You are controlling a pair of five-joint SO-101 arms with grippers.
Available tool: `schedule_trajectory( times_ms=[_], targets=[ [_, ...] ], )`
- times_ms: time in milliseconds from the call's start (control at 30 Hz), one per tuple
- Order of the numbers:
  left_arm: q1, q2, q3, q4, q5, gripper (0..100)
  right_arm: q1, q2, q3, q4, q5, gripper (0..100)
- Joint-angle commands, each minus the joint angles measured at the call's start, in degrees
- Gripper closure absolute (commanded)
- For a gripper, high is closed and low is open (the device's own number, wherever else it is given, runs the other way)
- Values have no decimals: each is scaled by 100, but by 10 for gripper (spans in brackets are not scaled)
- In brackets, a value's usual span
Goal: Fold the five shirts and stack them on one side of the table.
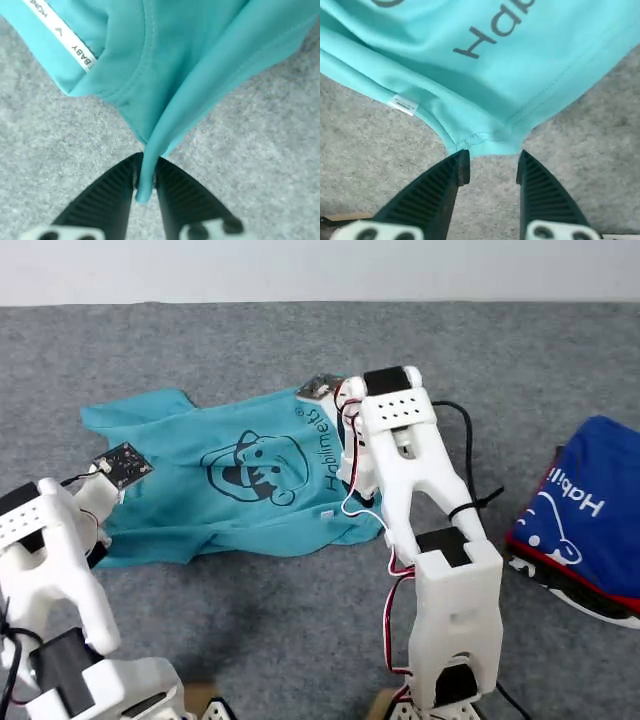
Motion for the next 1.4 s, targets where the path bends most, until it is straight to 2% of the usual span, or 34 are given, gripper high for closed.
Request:
schedule_trajectory(
  times_ms=[0,233,367,833,1000,1233,1367],
  targets=[
    [-35,-26,-198,-70,44,995,-31,-514,-176,259,-158,824],
    [-44,-26,-198,-70,44,995,-523,-1508,1125,233,-132,824],
    [-18,-26,-198,-70,44,995,-681,-1420,1574,-13,-132,824],
    [-35,-26,-198,-70,35,995,-514,-189,1609,-1007,-114,824],
    [-44,-26,-198,-62,35,995,-207,119,1609,-1235,-114,826],
    [-44,-35,-198,-44,35,995,13,259,1609,-1174,88,955],
    [-44,-70,-198,-53,44,995,-4,251,1600,-1191,114,982]
  ],
)
